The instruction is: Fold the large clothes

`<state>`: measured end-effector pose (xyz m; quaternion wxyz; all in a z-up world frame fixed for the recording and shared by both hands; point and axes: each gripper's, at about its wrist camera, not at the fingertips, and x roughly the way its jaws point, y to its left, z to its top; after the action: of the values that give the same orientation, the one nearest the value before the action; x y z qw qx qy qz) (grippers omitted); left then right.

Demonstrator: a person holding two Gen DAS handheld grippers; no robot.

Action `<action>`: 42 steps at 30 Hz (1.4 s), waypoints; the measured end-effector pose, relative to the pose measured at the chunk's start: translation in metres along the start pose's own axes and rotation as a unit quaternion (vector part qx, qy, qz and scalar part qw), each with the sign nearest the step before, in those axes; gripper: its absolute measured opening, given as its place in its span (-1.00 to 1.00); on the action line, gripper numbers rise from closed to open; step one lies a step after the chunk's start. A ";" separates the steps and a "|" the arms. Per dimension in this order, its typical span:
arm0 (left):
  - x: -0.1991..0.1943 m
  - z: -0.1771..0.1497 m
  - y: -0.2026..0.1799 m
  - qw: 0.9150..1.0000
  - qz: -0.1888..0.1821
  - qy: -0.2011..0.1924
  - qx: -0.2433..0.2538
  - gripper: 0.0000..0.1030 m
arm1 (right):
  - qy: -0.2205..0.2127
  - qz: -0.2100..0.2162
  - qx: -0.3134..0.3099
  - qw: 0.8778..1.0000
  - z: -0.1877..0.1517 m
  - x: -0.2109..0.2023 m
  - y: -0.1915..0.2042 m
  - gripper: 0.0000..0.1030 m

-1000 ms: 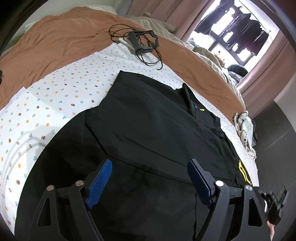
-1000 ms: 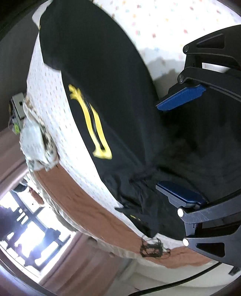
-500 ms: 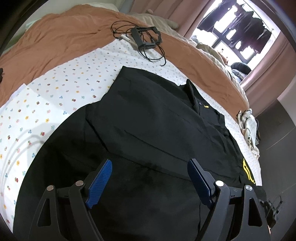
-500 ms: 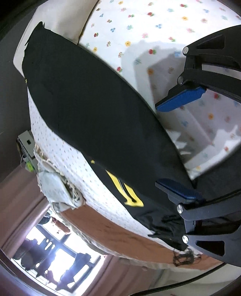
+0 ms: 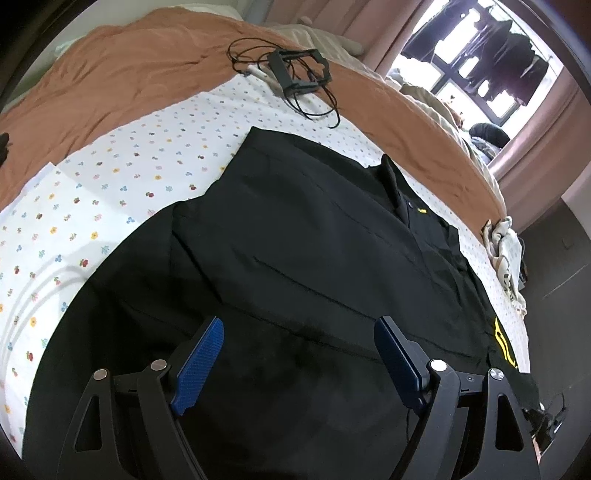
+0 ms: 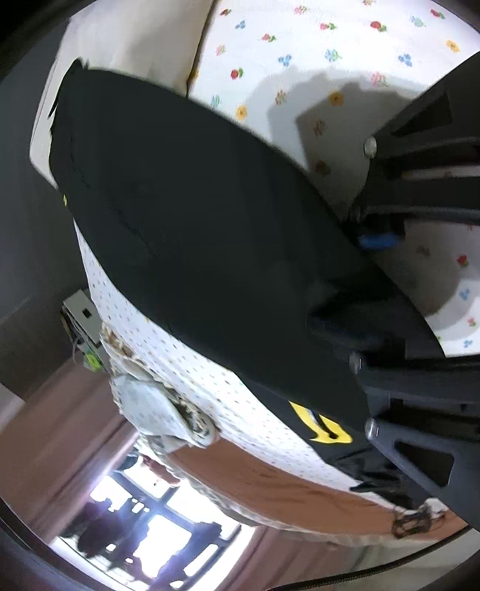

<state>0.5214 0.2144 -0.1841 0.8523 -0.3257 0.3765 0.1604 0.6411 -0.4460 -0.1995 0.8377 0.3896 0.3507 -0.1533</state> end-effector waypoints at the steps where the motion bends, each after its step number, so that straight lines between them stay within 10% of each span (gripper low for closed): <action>1: 0.000 0.000 0.000 1.000 0.000 -0.001 -0.001 0.63 | 0.000 0.012 0.008 1.000 0.001 -0.001 -0.003 -0.83; 11: -0.013 0.002 0.005 0.999 -0.022 -0.010 -0.021 0.63 | -0.061 0.112 -0.065 0.990 0.002 -0.064 0.054 -0.91; 24: -0.031 0.008 0.008 0.997 -0.063 -0.015 -0.043 0.63 | -0.046 0.289 -0.182 0.939 -0.064 -0.122 0.176 -0.91; 42: -0.039 0.019 0.034 0.990 -0.097 -0.006 -0.103 0.63 | 0.107 0.256 -0.336 0.900 -0.204 -0.030 0.286 -0.91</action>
<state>0.4879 0.2515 -0.1602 0.8279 -0.4459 0.3194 0.1169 0.6759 -0.1051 -0.1142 0.8865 0.1758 0.3573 0.2356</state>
